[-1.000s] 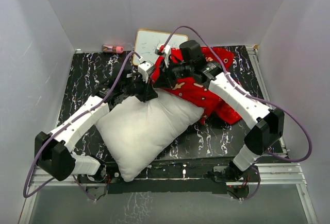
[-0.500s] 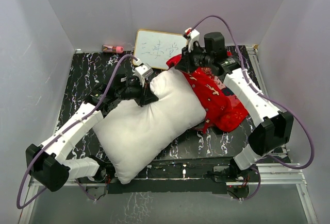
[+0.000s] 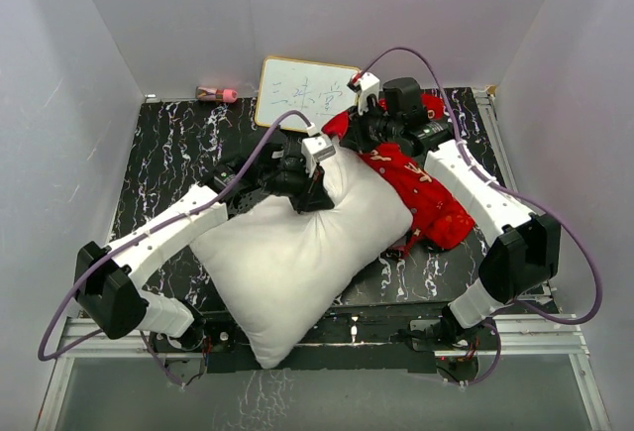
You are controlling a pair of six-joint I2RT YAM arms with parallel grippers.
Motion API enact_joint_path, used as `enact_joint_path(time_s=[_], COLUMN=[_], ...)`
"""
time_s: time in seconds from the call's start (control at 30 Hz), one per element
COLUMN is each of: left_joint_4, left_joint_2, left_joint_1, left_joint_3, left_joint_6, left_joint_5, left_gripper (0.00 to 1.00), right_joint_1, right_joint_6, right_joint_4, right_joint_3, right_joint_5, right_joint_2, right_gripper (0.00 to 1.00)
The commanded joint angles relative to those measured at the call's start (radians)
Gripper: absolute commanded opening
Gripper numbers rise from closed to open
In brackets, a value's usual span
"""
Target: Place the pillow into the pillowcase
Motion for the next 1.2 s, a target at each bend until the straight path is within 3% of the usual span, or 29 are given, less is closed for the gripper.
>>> enact_joint_path(time_s=[0.0,0.13,0.3,0.4,0.57,0.67,0.8,0.9,1.03,1.1,1.17], left_joint_4=[0.065,0.060,0.130,0.231,0.285,0.281,0.272,0.233,0.100,0.013,-0.061], left_joint_2=[-0.013,-0.029,-0.048,-0.066,-0.091,-0.115,-0.166,-0.171,-0.115,-0.093,-0.091], left_joint_1=[-0.050,-0.049,0.039,0.113,0.164,0.181,0.221,0.264,0.298,0.309,0.313], left_joint_3=[0.068,0.043,0.039,0.028,-0.036,-0.134,-0.229,-0.217,-0.096,-0.014,0.058], left_joint_6=[0.023,0.067,0.079,0.029,-0.002,-0.023,-0.063,-0.101,-0.173,-0.215,-0.246], left_joint_5=[0.084,0.048,0.019,0.015,-0.032,-0.092,-0.253,-0.403,-0.582,-0.612,-0.596], left_gripper=[0.00,0.00,0.00,0.00,0.00,0.00,0.01,0.19,0.61,0.79,0.87], right_joint_1=[-0.012,0.022,0.158,0.181,0.137,0.084,0.062,0.043,-0.027,-0.069,-0.100], right_joint_6=[-0.014,0.070,0.224,0.233,0.057,-0.013,-0.091,-0.152,-0.243,-0.293,-0.340], right_joint_4=[0.101,0.207,0.322,0.295,0.151,0.108,0.084,0.067,0.021,-0.010,-0.032], right_joint_3=[0.062,0.059,0.051,0.030,-0.063,-0.094,-0.084,-0.041,0.017,0.008,-0.039], right_joint_5=[-0.065,-0.404,-0.516,-0.468,-0.113,-0.110,-0.185,-0.261,-0.348,-0.352,-0.295], right_joint_2=[-0.007,-0.054,-0.121,-0.146,-0.125,-0.085,-0.075,-0.089,-0.117,-0.149,-0.185], right_gripper=[0.08,0.08,0.08,0.08,0.08,0.12,0.29,0.47,0.70,0.82,0.95])
